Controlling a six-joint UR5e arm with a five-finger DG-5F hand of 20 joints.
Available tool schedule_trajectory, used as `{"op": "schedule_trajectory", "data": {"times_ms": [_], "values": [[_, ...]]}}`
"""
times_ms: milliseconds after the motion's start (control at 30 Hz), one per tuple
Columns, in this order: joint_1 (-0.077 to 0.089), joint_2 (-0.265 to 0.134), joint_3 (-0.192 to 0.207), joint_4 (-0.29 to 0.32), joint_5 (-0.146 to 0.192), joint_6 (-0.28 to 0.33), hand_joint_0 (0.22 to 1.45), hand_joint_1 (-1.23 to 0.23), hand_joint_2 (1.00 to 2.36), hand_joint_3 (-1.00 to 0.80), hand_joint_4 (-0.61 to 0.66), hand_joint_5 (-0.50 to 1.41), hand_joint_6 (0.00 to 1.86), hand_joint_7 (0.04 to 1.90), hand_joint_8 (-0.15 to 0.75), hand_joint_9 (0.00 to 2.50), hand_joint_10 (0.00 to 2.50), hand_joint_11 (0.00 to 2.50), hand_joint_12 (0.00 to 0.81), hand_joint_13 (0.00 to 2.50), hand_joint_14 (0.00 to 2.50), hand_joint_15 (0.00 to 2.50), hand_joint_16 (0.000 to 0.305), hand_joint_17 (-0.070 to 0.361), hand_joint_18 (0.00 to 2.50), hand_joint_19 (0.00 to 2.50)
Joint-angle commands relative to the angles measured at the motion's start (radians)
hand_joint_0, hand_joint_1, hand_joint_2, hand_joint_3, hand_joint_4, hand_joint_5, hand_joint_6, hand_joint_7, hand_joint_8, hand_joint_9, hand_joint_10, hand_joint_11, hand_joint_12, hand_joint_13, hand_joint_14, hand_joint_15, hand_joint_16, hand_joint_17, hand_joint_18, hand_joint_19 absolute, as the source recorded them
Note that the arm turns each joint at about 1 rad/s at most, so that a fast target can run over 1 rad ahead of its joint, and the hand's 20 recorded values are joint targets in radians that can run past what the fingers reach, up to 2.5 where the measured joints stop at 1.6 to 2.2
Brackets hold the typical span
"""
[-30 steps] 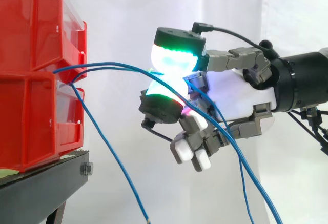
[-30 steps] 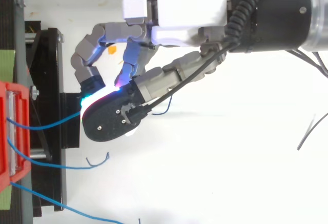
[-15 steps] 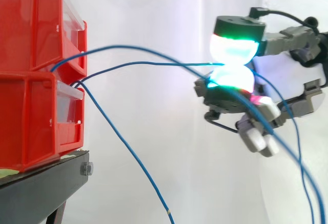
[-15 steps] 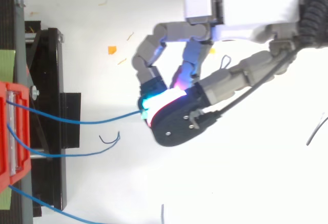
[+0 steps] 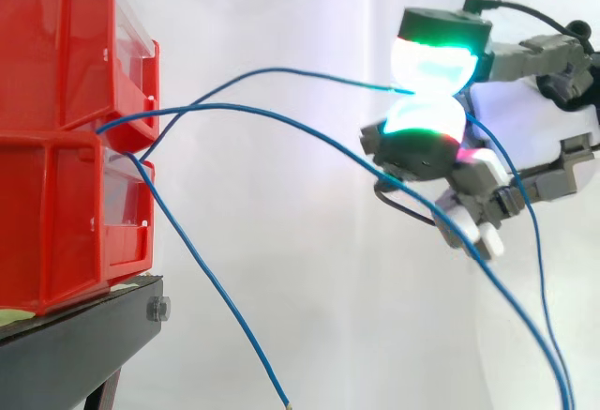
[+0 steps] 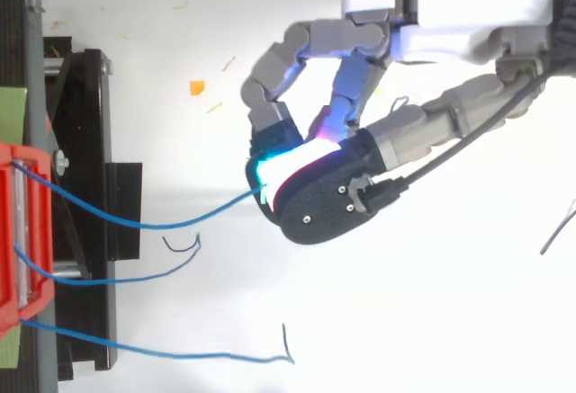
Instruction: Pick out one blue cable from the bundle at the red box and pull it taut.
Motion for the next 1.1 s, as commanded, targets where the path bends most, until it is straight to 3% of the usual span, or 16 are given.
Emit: {"op": "schedule_trajectory", "data": {"times_ms": [0, 133, 200, 267, 333, 500, 600, 1067], "values": [[0.000, 0.000, 0.000, 0.043, 0.002, -0.005, 0.60, -0.78, 1.03, -0.03, 0.05, -0.13, 0.91, 1.22, 0.293, 1.19, 0.02, 0.50, 0.376, 0.94, 0.02, 0.42, 0.048, 0.108, 0.84, 0.64], [0.000, 0.001, -0.008, 0.073, 0.001, -0.008, 0.60, -0.78, 1.03, -0.03, 0.05, -0.13, 0.91, 1.22, 0.291, 1.19, 0.02, 0.51, 0.376, 0.94, 0.02, 0.42, 0.048, 0.108, 0.85, 0.64], [0.000, 0.001, -0.053, 0.117, -0.001, -0.008, 0.60, -0.78, 1.03, -0.03, 0.05, -0.13, 0.91, 1.23, 0.292, 1.19, 0.02, 0.51, 0.373, 0.93, 0.02, 0.42, 0.048, 0.108, 0.85, 0.64], [0.002, 0.001, -0.069, 0.142, -0.001, -0.008, 0.60, -0.78, 1.03, -0.02, 0.05, -0.13, 0.91, 1.23, 0.290, 1.19, 0.02, 0.52, 0.376, 0.94, 0.02, 0.42, 0.048, 0.108, 0.85, 0.64], [0.002, 0.000, -0.108, 0.215, -0.001, -0.008, 0.60, -0.78, 1.03, -0.03, 0.05, -0.13, 0.91, 1.22, 0.289, 1.19, 0.02, 0.52, 0.377, 0.94, 0.02, 0.42, 0.048, 0.108, 0.85, 0.64], [0.002, 0.001, -0.143, 0.316, 0.002, -0.008, 0.61, -0.78, 1.03, -0.03, 0.05, -0.13, 0.92, 1.22, 0.290, 1.19, 0.02, 0.52, 0.374, 0.94, 0.02, 0.42, 0.048, 0.109, 0.85, 0.64], [0.005, 0.000, -0.165, 0.336, 0.002, -0.008, 0.60, -0.78, 1.03, -0.03, 0.05, -0.13, 0.91, 1.22, 0.291, 1.19, 0.02, 0.51, 0.374, 0.94, 0.02, 0.42, 0.048, 0.108, 0.85, 0.64], [0.008, 0.000, -0.165, 0.339, 0.002, -0.009, 0.61, -0.78, 1.03, -0.02, 0.05, -0.13, 0.91, 1.23, 0.287, 1.18, 0.02, 0.51, 0.373, 0.93, 0.02, 0.42, 0.048, 0.108, 0.85, 0.64]]}}
